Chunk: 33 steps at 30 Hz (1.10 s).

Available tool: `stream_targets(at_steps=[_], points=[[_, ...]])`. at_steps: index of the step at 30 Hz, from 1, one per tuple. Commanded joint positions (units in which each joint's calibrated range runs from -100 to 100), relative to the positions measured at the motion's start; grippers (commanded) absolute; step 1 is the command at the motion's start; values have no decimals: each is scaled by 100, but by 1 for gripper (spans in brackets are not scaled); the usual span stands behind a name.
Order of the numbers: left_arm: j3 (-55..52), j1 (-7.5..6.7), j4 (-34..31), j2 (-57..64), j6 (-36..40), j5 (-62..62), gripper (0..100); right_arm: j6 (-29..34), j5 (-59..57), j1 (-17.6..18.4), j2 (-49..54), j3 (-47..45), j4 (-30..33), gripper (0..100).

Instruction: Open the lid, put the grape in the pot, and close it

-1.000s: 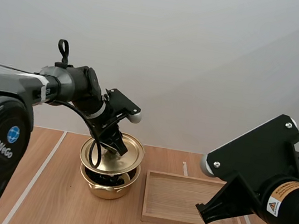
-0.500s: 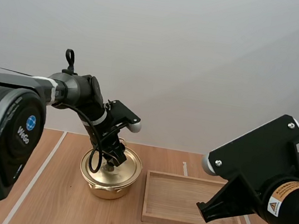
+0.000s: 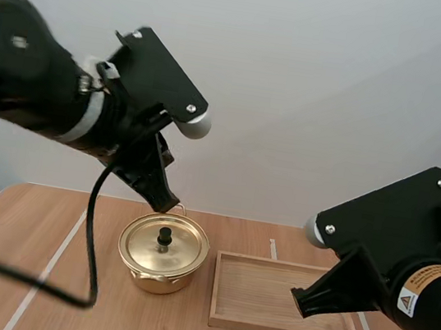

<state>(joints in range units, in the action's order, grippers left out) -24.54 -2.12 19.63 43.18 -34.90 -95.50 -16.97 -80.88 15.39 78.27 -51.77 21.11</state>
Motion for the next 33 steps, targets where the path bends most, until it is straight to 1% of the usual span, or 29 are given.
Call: stream_targets(at_steps=[1, 2, 6, 8, 11, 12, 15, 16, 19, 20, 21, 22, 23, 24, 25, 26, 27, 28, 32, 33], points=[[17, -6, 69, 1550, 435, -165, 0, 476, 262, -27, 46, 319, 117, 0], [17, -6, 69, 1971, 637, -79, 0, 675, 299, -36, 46, 410, 156, 0], [-126, -6, 69, 2943, 1195, 385, 0, 1123, 476, -215, 111, 448, 168, 0], [-345, -6, -83, 3341, 1415, 699, 0, 1331, 560, -308, 247, 417, 82, 0], [-795, -6, -350, 3793, 2172, 1286, 0, 1447, 611, -467, 531, 417, -88, 0], [-1088, -6, -458, 4027, 2536, 1732, 0, 1447, 727, -537, 712, 417, -210, 0], [-1694, -6, -585, 4514, 3022, 2930, 0, 1447, 1290, -587, 1242, 417, -372, 0], [-1950, -6, -633, 4713, 3277, 3469, 0, 1447, 1685, -603, 1469, 371, -400, 0], [-2480, -6, -760, 5058, 3866, 4376, 0, 1447, 2382, -663, 1899, 58, -413, 0], [-2800, -6, -828, 5214, 4089, 4754, 0, 1437, 2699, -716, 2076, -187, -413, 0], [-2942, -6, -838, 5268, 4136, 4903, 0, 1437, 2776, -745, 2116, -282, -413, 0], [-3299, -6, -887, 5345, 4157, 5293, 0, 1437, 3135, -819, 2173, -733, -413, 0], [-3462, -6, -933, 5361, 4157, 5469, 0, 1437, 3269, -861, 2173, -990, -413, 0], [-3897, 15, -1139, 5373, 4148, 5944, 0, 1437, 3604, -918, 2173, -1411, -398, 0], [-4102, 11, -1275, 5373, 4148, 6185, 0, 1437, 3668, -944, 2173, -1619, -398, 0], [-4644, 31, -1495, 5373, 4138, 6927, 0, 1437, 4075, -983, 2173, -2184, -398, 0], [-4880, 38, -1562, 5361, 4124, 7100, 0, 1437, 4138, -991, 2173, -2252, -417, 0], [-5411, 38, -1584, 5361, 4014, 7630, 0, 1437, 4149, -989, 2173, -2698, -502, 0], [-6500, 38, -1584, 5361, 3965, 7747, 0, 1437, 3386, -989, 2173, -3265, -497, 0], [-6700, 38, -1584, 5361, 3977, 7747, 0, 1437, 3402, -989, 2173, -3328, -497, 0]])
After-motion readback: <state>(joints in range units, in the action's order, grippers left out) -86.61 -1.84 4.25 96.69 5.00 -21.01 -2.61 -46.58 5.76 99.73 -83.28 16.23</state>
